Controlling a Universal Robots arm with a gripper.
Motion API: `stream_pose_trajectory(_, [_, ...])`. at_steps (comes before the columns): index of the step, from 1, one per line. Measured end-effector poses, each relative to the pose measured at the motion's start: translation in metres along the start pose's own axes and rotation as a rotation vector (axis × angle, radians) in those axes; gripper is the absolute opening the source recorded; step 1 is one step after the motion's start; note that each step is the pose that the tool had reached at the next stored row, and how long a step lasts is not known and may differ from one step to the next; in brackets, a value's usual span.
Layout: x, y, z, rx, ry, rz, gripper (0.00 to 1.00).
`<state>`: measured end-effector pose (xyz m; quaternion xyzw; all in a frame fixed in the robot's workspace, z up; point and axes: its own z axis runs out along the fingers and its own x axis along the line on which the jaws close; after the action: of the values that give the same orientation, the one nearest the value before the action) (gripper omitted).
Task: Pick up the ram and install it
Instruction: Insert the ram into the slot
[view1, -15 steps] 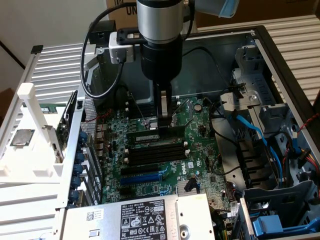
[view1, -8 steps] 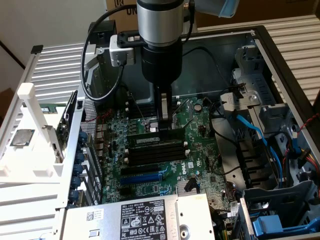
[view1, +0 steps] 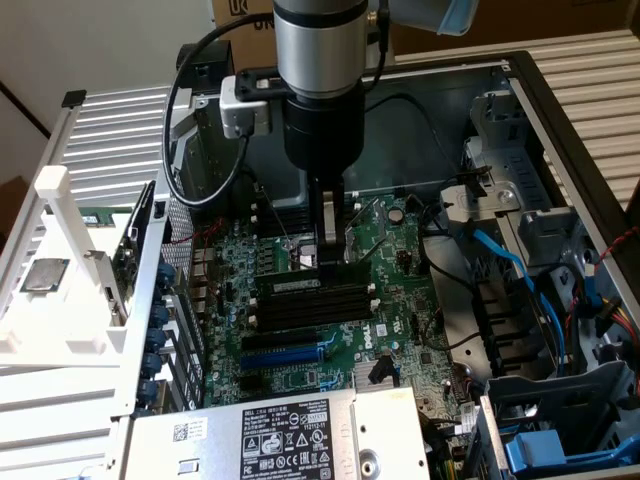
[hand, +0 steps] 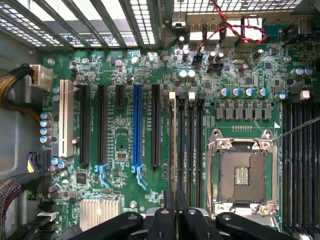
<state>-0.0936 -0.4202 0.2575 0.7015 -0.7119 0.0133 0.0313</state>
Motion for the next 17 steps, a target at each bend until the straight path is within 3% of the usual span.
stream_pose_trajectory(17, [-0.001,0.0011,0.0145,0.004,0.01,-0.013,0.12])
